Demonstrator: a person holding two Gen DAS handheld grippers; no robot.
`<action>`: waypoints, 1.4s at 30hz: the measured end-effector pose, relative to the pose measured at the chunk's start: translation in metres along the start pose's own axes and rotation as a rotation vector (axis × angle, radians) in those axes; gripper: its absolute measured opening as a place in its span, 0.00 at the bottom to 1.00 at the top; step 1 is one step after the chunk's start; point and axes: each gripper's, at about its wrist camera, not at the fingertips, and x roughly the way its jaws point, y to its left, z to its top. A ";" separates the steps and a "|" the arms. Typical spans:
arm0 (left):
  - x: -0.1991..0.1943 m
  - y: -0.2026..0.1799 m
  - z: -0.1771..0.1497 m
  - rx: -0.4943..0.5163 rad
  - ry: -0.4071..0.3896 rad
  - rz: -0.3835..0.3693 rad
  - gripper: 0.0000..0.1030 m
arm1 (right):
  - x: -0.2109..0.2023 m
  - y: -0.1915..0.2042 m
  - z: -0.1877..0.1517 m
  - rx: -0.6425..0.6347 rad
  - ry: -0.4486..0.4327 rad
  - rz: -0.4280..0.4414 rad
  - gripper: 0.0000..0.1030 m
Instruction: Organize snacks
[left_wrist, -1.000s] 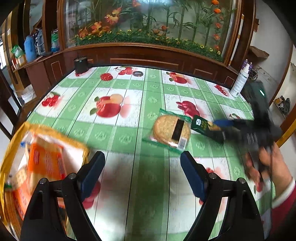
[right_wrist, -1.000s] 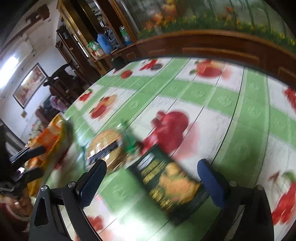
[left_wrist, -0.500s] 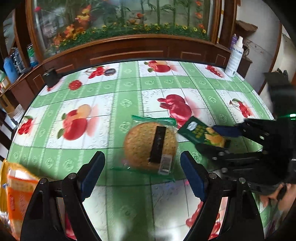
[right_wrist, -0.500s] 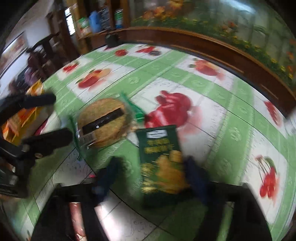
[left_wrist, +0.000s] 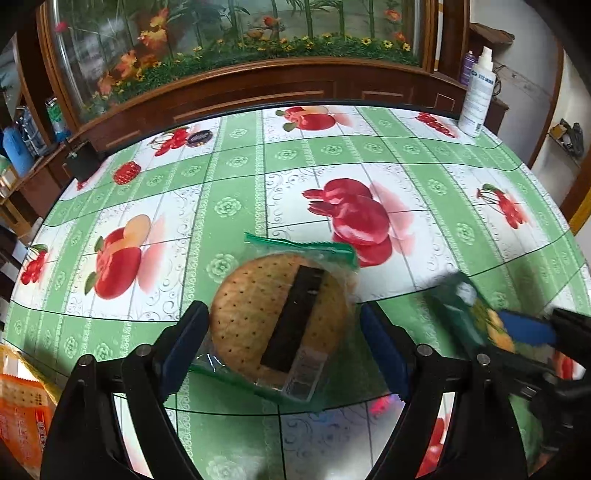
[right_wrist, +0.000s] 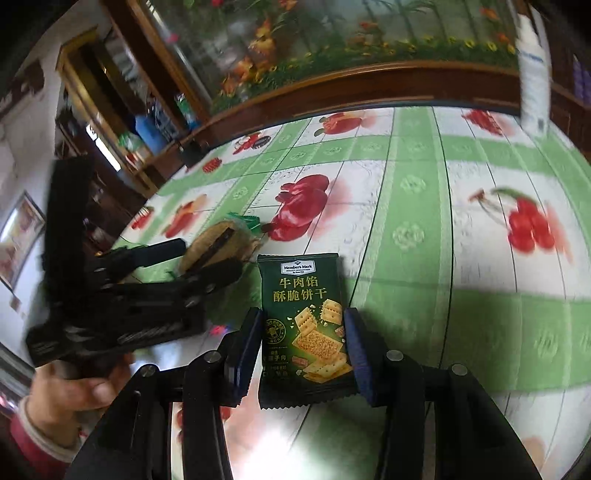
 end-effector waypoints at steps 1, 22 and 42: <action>0.000 -0.001 -0.001 0.007 -0.004 0.012 0.76 | -0.003 0.000 -0.002 0.020 -0.012 0.018 0.45; -0.035 0.003 -0.027 0.130 -0.054 0.089 0.13 | -0.088 0.024 -0.048 0.129 -0.175 0.186 0.45; 0.003 0.020 -0.010 0.012 -0.016 0.038 0.87 | -0.093 0.021 -0.055 0.146 -0.218 0.227 0.47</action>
